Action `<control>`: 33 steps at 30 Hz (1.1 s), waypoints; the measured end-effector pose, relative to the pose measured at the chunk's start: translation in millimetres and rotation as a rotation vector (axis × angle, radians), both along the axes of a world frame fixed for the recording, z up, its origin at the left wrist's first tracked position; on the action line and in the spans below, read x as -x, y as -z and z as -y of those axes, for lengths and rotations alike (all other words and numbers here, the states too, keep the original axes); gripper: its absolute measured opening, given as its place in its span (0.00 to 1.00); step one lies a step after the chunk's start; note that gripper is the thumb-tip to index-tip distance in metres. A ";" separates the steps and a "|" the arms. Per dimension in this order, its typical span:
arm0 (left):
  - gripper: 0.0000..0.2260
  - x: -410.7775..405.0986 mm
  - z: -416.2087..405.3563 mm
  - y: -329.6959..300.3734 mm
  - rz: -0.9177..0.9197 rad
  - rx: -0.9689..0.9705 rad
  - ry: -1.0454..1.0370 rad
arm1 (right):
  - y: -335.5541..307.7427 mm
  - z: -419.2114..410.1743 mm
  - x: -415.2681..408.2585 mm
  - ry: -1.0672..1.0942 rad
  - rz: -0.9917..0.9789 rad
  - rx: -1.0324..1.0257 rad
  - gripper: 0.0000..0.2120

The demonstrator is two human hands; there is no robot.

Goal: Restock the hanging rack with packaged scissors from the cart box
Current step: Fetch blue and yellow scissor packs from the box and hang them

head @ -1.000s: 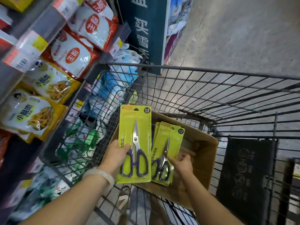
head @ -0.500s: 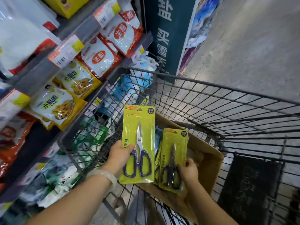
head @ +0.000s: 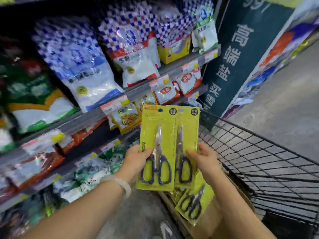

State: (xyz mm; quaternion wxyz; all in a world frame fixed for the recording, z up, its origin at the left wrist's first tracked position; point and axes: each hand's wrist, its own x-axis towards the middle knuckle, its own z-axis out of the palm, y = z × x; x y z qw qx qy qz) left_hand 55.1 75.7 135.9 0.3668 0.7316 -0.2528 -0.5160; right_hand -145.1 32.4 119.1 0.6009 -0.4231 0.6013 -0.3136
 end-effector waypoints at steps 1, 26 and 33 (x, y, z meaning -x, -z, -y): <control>0.09 -14.3 -13.7 -10.1 0.000 0.024 -0.037 | -10.0 -6.6 -17.0 -0.049 -0.004 0.036 0.06; 0.07 -314.4 -646.8 -103.8 0.108 0.147 -1.211 | -112.9 -494.9 -476.1 -1.259 0.024 0.247 0.06; 0.07 -387.0 -695.2 -104.6 0.110 0.187 -1.347 | -114.3 -541.1 -579.5 -1.401 0.002 0.345 0.05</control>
